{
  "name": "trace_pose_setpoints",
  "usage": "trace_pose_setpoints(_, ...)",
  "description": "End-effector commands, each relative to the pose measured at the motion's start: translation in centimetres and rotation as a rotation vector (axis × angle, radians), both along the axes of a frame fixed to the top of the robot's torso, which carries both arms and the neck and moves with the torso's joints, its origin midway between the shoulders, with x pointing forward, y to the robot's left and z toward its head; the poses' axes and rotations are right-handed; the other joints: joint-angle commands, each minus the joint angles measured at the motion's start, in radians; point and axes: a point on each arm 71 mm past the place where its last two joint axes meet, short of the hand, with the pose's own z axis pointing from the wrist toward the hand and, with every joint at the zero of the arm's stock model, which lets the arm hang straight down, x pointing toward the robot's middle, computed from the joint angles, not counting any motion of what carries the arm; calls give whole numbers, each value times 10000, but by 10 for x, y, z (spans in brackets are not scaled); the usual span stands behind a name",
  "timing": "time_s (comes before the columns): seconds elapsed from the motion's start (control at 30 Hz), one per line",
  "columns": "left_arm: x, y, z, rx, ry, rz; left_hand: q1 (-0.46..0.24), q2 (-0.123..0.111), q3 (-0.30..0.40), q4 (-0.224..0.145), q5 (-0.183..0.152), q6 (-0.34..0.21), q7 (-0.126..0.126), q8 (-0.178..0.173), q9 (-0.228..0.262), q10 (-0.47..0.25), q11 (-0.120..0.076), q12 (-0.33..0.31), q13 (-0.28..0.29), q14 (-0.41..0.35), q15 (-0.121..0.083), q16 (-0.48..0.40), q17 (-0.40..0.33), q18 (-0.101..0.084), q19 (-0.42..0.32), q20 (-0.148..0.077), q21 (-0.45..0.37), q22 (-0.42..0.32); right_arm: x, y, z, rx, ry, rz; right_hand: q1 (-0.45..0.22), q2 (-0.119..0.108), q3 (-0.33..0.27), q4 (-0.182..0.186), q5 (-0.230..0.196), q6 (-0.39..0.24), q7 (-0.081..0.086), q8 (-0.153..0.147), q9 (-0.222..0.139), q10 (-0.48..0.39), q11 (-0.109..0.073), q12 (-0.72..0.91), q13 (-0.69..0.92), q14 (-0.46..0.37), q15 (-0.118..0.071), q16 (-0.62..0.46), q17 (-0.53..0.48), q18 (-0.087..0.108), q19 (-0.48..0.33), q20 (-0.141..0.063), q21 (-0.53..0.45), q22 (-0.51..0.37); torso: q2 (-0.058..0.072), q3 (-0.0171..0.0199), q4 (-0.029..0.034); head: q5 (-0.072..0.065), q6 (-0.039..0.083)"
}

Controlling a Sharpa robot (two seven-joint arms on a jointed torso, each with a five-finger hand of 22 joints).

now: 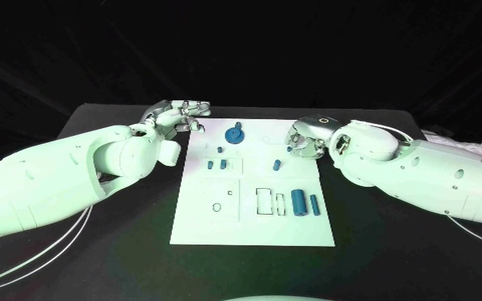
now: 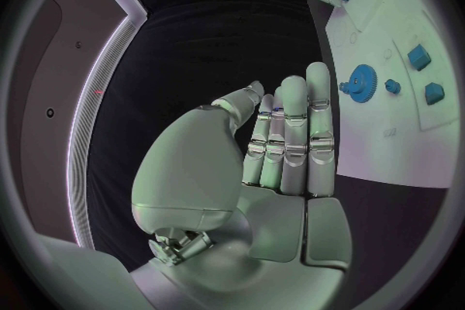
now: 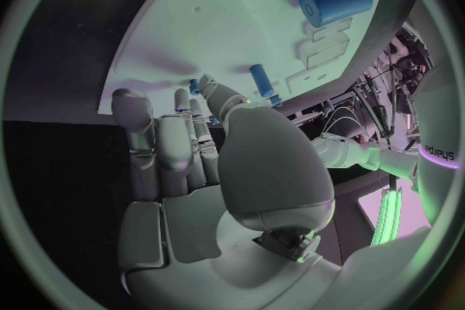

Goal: Assemble the parts on the task board

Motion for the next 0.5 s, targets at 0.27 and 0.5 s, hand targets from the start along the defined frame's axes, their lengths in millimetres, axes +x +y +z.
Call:
trace_pose_setpoints(0.27,-1,-1,1,-198,-94,34,-38,19,-89,-32,48,-115,17,0,-20,-125,20,85,17,-58,65,-23,-25,181,85,-4,-92,-57,2,6,-7,-208,326,160,19,72,367,48,-50,258,-27,-31,31,208,13,-57,-208,300,39,66,11,-27,89,18,60,49,-9,0,18,6,-33)
trace_pose_setpoints(0.5,-1,-1,1,-190,-64,29,-20,21,-116,-44,50,-157,58,1,-29,-182,49,105,20,-85,84,-26,-34,178,93,8,-138,-96,3,8,-12,-469,581,165,99,300,697,39,-86,565,-163,50,100,473,-118,-56,-355,311,-49,84,18,-48,176,-43,177,210,-5,-2,5,-3,-68)
